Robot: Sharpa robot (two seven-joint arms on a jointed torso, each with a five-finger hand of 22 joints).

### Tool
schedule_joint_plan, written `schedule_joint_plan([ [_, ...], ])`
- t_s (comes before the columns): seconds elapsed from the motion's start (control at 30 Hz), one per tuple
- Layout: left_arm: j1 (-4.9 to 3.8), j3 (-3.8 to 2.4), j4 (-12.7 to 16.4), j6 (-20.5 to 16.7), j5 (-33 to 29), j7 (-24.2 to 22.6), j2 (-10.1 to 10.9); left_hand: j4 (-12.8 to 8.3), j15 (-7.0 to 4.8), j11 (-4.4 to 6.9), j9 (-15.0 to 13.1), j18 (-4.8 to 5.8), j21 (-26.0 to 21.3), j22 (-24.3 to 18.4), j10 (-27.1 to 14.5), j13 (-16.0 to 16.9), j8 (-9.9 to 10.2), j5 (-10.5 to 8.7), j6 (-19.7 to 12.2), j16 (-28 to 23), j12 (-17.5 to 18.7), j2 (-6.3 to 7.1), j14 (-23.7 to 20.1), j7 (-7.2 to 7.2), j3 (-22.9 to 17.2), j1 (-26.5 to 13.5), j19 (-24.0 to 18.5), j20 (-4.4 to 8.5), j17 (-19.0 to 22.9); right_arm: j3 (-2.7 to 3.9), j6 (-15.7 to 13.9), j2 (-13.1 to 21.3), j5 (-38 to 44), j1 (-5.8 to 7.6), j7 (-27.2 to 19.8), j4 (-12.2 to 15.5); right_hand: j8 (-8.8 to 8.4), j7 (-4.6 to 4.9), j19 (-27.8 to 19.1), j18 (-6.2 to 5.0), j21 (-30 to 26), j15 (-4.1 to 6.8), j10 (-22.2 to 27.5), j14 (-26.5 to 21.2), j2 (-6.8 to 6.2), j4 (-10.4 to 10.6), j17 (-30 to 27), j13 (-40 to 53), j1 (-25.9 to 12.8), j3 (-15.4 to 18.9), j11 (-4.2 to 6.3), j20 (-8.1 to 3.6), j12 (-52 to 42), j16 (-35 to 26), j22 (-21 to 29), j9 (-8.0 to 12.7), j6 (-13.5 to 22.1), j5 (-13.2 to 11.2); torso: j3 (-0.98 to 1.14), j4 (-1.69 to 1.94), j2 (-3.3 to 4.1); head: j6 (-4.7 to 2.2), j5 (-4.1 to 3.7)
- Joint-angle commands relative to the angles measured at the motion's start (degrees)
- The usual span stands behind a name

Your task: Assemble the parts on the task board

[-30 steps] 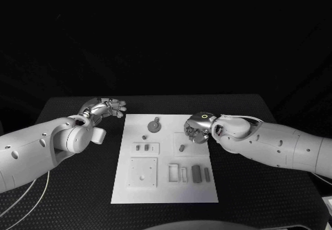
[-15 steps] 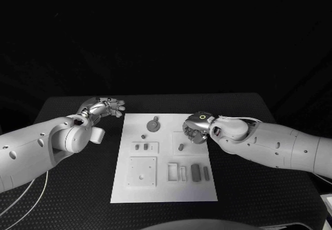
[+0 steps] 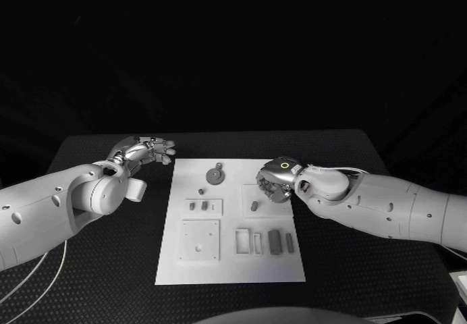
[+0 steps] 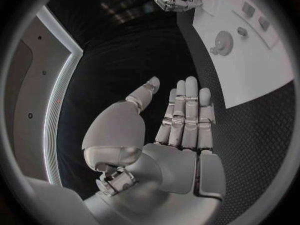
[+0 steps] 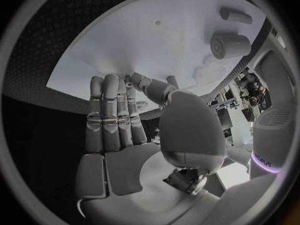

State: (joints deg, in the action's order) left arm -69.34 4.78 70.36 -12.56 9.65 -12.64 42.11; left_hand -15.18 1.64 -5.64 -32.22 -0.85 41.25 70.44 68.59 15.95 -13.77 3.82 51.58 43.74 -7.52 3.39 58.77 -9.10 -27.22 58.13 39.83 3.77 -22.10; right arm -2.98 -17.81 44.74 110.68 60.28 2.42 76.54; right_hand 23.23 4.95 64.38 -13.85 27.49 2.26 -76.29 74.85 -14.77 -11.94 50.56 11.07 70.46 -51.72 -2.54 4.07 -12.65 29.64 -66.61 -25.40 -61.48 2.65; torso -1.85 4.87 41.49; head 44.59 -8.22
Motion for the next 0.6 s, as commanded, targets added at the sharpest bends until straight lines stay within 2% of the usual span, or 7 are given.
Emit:
schedule_joint_plan([
  [0.03, -0.02, -0.04, 0.1, 0.5, 0.3, -0.3, -0.1, -0.4, 0.08, -0.24, 0.1, -0.73, -0.3, 0.1, -0.1, -0.1, -0.1, 0.1, -0.1, -0.3, 0.3, -0.08, 0.2, -0.27, 0.1, 0.4, 0.5, 0.15, -0.1, -0.29, 0.1, 0.3, 1.1, -0.43, 0.5, 0.3, 0.23, 0.02, 0.5, -1.15, 0.4, 0.55, -0.7, 0.1, -0.39, 0.0, 0.2, 0.5, 0.2, -0.5, 0.14, -0.04, -0.3, 0.4, -0.2, -0.2, -0.6, 0.2, -0.01, 0.01, 0.02, 0.0, -0.01],
  [0.23, -0.02, -0.04, -0.1, 0.4, 0.3, -0.3, -0.1, -0.4, 0.08, -0.26, 0.1, -0.72, -0.3, 0.1, -0.1, -0.1, -0.1, 0.12, -0.1, -0.3, 0.4, -0.08, 0.2, -0.28, 0.1, 0.5, 0.5, 0.14, -0.1, -0.11, 0.0, 1.0, 0.2, -0.38, 0.4, 1.1, 0.23, -0.04, 0.7, -1.15, 0.7, 0.68, -0.9, 0.2, -0.59, 0.2, 0.6, 0.8, 0.1, -0.7, 0.23, -0.17, -0.2, 0.7, -0.4, -0.3, -0.7, 0.2, -0.05, -0.01, 0.0, 0.02, 0.13],
  [0.6, -0.02, -0.04, -0.4, 0.4, 0.3, -0.3, -0.1, -0.4, 0.09, -0.31, 0.1, -0.7, -0.3, 0.1, -0.2, -0.2, -0.1, 0.13, -0.2, -0.4, 0.4, -0.06, 0.2, -0.31, 0.1, 0.4, 0.5, 0.13, -0.2, 1.17, 0.2, 1.6, -1.9, 0.6, -0.4, 2.6, 0.23, -0.07, 0.8, -1.15, 0.8, 0.77, -1.0, 0.2, -0.77, 0.5, 0.9, 1.0, 0.0, -0.9, 0.29, -0.27, -0.1, 0.9, -0.6, -0.5, -0.8, 0.2, -0.05, -0.03, 0.0, 0.01, 0.25],
])
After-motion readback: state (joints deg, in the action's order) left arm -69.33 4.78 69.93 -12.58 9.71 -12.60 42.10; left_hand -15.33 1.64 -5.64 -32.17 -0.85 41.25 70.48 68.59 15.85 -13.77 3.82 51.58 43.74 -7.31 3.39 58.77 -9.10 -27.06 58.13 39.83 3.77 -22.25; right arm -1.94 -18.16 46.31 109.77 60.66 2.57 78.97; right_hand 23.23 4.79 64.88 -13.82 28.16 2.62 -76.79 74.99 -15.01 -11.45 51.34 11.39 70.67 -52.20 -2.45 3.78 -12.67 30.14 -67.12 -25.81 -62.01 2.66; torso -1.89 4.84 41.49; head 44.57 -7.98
